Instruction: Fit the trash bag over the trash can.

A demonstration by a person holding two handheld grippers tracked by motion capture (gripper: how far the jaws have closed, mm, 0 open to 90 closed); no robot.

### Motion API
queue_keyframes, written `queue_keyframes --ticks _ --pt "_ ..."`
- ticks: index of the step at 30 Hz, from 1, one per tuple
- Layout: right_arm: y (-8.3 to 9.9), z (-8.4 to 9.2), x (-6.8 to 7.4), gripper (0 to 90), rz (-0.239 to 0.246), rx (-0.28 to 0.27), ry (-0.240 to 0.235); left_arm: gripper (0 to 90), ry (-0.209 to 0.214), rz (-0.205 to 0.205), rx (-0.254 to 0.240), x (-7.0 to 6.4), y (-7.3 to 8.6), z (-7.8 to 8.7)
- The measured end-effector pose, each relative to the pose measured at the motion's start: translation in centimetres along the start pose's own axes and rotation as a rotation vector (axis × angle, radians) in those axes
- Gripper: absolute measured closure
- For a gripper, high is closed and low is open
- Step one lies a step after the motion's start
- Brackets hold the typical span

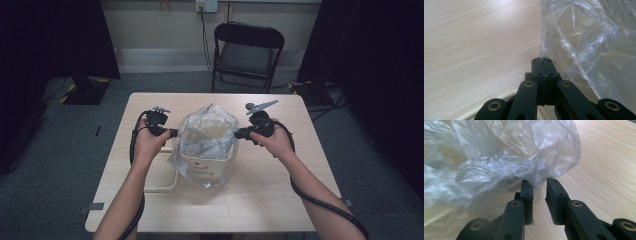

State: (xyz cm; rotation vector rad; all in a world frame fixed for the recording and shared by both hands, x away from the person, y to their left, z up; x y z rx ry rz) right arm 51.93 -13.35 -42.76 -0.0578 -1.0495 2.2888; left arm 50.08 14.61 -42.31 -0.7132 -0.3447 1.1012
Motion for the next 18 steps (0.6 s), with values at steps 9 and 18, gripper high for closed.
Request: queue_keyframes --ticks 9,18 --pt "0.6 -1.7 -0.2 83.9 0.02 0.035 -0.048 90.0 0.075 -0.016 0.034 -1.4 1.4 -1.6" --pt "2.6 -0.8 1.4 85.2 0.034 0.069 -0.07 90.0 0.1 -0.031 0.036 -3.1 3.3 0.0"
Point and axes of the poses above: each handheld gripper's, and its own axes: z roughly backward along the jaws, y roughly out of its underside, x roughly to its left, the point moved 6 cm from there along -z, roughly forward along the jaws, and after that the axes turned 6 degrees about -y, right-handed, at the moved point
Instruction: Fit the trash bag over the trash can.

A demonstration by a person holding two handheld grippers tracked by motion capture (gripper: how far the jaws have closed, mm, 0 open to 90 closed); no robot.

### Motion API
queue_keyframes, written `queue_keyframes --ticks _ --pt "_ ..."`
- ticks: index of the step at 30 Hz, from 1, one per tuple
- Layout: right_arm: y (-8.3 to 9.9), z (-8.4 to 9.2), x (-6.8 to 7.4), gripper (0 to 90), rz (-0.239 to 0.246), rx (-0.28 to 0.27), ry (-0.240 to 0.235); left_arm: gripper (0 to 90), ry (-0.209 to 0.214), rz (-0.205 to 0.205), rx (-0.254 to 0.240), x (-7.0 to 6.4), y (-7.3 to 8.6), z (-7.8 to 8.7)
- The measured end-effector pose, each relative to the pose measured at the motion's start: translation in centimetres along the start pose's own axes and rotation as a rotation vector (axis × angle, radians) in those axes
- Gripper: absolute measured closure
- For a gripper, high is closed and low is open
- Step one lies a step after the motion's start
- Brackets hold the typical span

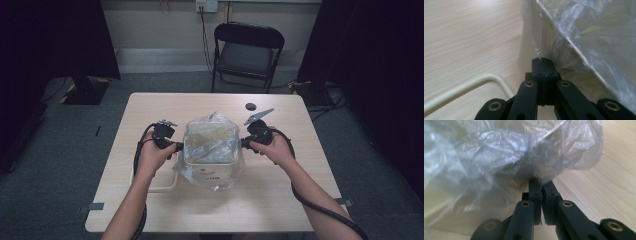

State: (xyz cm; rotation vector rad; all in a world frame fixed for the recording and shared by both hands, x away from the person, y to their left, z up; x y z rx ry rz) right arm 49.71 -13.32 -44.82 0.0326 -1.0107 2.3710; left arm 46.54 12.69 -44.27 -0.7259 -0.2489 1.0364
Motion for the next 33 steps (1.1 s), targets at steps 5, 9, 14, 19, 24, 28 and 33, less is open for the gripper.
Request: queue_keyframes --ticks 5,9,14,19,24,28,33 --pt "0.6 1.5 0.2 66.0 -0.007 -0.037 0.066 67.2 -0.058 0.037 -0.057 1.0 0.3 1.2" --pt "0.7 2.8 0.0 54.4 -0.014 -0.065 0.074 46.8 -0.083 0.021 -0.077 1.6 0.2 2.1" --pt "0.5 4.0 -0.4 42.4 -0.001 -0.081 0.124 33.3 -0.07 0.035 -0.094 1.3 -0.2 2.9" --pt "0.1 4.9 -0.4 37.0 -0.011 -0.122 0.133 30.9 -0.066 0.033 -0.111 1.0 -0.8 3.4" --pt "-0.5 5.7 -0.1 34.2 -0.003 -0.134 0.147 29.8 -0.061 0.035 -0.143 0.5 -2.2 4.5" --pt "-0.9 5.7 -0.1 33.6 -0.013 -0.149 0.145 29.7 -0.06 0.036 -0.147 0.3 -2.9 4.4" --pt "-1.8 4.9 -0.2 40.0 -0.011 -0.153 0.125 34.6 -0.05 0.024 -0.135 -0.1 -4.1 3.4"
Point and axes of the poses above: each handheld gripper's, and its own axes: z roughly backward along the jaws, y roughly out of its underside, x roughly to its left, the point moved 6 cm from there along -z, roughly forward along the jaws, and after that the axes turned 6 degrees about -y, right-handed, at the moved point
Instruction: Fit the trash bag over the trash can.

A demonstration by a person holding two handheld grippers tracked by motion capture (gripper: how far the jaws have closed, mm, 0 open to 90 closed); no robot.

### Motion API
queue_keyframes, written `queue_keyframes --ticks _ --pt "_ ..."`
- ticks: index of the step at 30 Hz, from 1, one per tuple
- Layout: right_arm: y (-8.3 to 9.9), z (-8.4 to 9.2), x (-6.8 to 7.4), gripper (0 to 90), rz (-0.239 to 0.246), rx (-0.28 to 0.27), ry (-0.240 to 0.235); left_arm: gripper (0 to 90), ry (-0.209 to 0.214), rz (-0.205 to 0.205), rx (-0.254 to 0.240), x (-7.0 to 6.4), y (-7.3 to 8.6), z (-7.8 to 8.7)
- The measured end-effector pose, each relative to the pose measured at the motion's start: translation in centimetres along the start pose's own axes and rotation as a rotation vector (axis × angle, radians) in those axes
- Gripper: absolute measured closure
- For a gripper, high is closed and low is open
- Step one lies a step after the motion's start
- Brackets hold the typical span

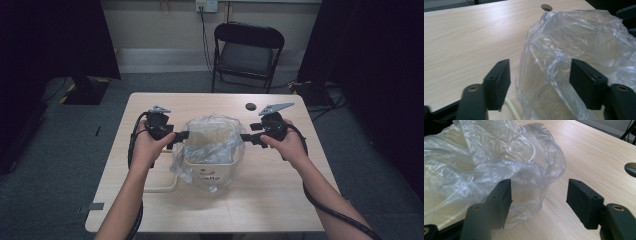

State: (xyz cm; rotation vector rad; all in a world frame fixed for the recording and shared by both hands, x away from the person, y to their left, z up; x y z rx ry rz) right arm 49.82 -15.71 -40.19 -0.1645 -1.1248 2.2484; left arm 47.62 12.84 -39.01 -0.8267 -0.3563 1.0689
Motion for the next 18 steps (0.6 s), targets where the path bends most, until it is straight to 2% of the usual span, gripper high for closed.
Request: queue_keyframes --ticks 2,4,5,8,9,12,15,16,18 --pt "-0.2 -0.4 0.0 43.2 0.0 0.012 -0.007 36.4 -0.003 -0.014 0.002 -0.1 -0.4 -0.5" --pt "-0.3 -0.5 -0.1 45.8 0.002 0.016 0.002 43.1 0.004 -0.011 0.007 -0.2 -0.5 -0.7" --pt "-0.4 -0.8 -0.2 50.3 -0.001 0.026 -0.006 43.9 0.023 -0.008 0.012 -0.3 -0.7 -1.2" --pt "-0.4 -1.1 -0.3 54.8 -0.008 0.033 -0.015 49.6 0.022 -0.015 0.024 -0.3 -0.8 -1.6" --pt "-0.3 -1.3 -0.4 60.5 -0.006 0.041 -0.02 51.6 0.027 -0.02 0.019 -0.3 -0.9 -1.9" --pt "-0.2 -1.6 -0.5 68.7 0.0 0.051 -0.026 68.5 0.016 -0.017 0.04 -0.3 -1.0 -2.0" --pt "-0.1 -1.8 -0.4 78.1 0.011 0.064 -0.022 82.1 -0.014 -0.043 0.055 -0.1 -1.1 -2.0" --pt "-0.1 -1.8 -0.4 78.1 0.011 0.064 -0.022 84.0 -0.014 -0.043 0.055 -0.1 -1.1 -2.0" --pt "-0.3 -2.0 -0.4 84.0 0.014 0.063 -0.01 86.7 -0.012 -0.01 0.036 0.0 -1.5 -2.0"
Point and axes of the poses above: each handheld gripper's, and its own axes: z roughly backward along the jaws, y roughly out of its underside, x roughly to its left, the point moved 6 cm from there along -z, roughly forward along the jaws, and after that the axes turned 6 degrees about -y, right-handed, at the moved point
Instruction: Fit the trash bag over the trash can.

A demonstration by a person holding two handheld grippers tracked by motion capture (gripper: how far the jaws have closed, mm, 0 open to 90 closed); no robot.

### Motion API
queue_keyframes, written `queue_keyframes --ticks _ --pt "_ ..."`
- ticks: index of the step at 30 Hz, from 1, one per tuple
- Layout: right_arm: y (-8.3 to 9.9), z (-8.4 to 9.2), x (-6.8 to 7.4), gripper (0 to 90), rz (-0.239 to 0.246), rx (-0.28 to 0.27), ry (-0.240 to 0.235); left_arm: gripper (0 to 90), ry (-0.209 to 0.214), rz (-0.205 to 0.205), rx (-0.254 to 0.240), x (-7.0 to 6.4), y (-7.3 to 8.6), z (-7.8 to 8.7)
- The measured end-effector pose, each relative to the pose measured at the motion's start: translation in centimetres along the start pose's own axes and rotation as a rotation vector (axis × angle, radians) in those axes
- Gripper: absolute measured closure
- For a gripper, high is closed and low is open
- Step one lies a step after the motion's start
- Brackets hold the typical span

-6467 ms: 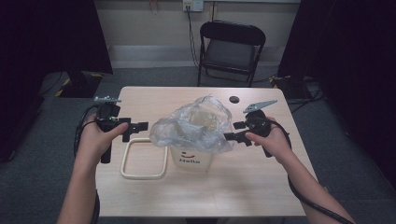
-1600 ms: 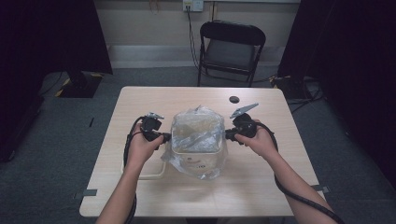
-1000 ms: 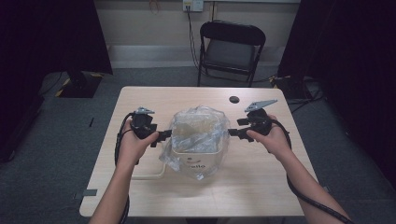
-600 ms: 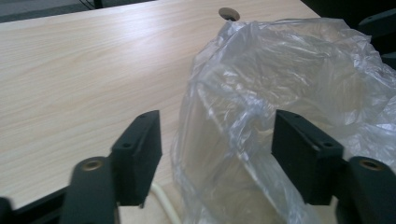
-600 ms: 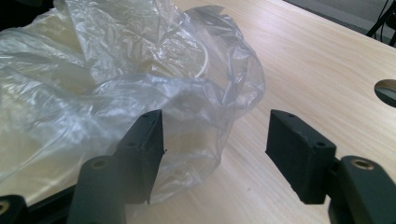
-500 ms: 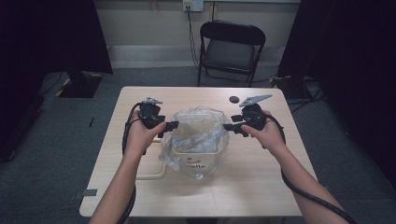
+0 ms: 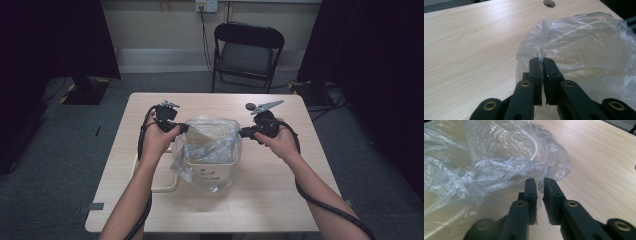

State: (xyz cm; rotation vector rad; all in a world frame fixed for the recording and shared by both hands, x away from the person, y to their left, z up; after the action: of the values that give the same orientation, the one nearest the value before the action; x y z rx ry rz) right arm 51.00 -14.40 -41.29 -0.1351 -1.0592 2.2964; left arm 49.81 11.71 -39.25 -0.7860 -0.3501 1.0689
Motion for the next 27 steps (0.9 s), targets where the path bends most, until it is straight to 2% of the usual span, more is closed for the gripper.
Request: queue_keyframes --ticks 4,8,10,12,15,17,21,22,23,24,25,26,27 --pt "-0.2 -0.2 -0.1 86.3 -0.002 -0.005 0.007 87.9 -0.018 0.012 -0.02 0.5 -0.2 -0.1" --pt "0.2 -1.0 -0.7 88.5 -0.002 0.016 0.026 87.8 -0.01 0.122 -0.019 1.4 0.5 -0.8" --pt "0.6 -1.4 -0.9 89.3 -0.01 0.024 0.025 88.3 -0.019 0.142 -0.004 1.7 1.0 -1.2" --pt "1.1 -1.9 -1.1 89.6 -0.013 0.041 0.023 88.3 -0.026 0.172 -0.011 2.1 1.3 -1.4" --pt "1.8 -2.5 -1.4 89.9 -0.023 0.052 0.022 88.0 -0.027 0.187 -0.027 2.4 1.5 -1.6" --pt "2.2 -2.8 -1.5 90.0 -0.023 0.058 0.02 88.0 -0.02 0.178 -0.012 2.3 1.8 -1.8" --pt "2.8 -3.4 -1.4 90.0 -0.02 0.073 0.009 85.9 -0.013 0.172 -0.012 2.2 2.3 -2.0" --pt "3.0 -3.4 -1.3 90.0 -0.014 0.076 0.007 83.4 -0.018 0.162 -0.013 2.2 2.4 -1.9" --pt "3.1 -3.4 -1.2 89.9 -0.008 0.078 0.012 76.8 -0.029 0.153 -0.014 2.2 2.6 -1.8" --pt "3.1 -3.4 -1.2 89.9 -0.008 0.078 0.012 67.5 -0.029 0.153 -0.014 2.2 2.6 -1.8" --pt "3.3 -3.2 -1.0 85.2 -0.005 0.077 0.013 59.1 -0.061 0.138 -0.033 2.5 2.8 -1.3" --pt "3.3 -3.2 -1.0 85.2 -0.005 0.077 0.013 51.4 -0.061 0.138 -0.033 2.5 2.8 -1.3" --pt "3.3 -2.7 -0.9 74.0 -0.007 0.057 0.032 44.3 -0.054 0.141 -0.042 2.6 3.2 -0.8"
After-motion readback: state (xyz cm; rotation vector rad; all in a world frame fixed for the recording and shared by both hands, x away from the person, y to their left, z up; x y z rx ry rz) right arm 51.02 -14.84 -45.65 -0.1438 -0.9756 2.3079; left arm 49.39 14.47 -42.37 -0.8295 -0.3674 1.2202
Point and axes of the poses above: each handheld gripper's, and its own axes: z roughly backward along the jaws, y roughly out of its underside, x roughly to its left, the point moved 6 cm from there along -z, roughly forward along the jaws, and after that the axes turned 6 degrees about -y, right-handed, at the moved point
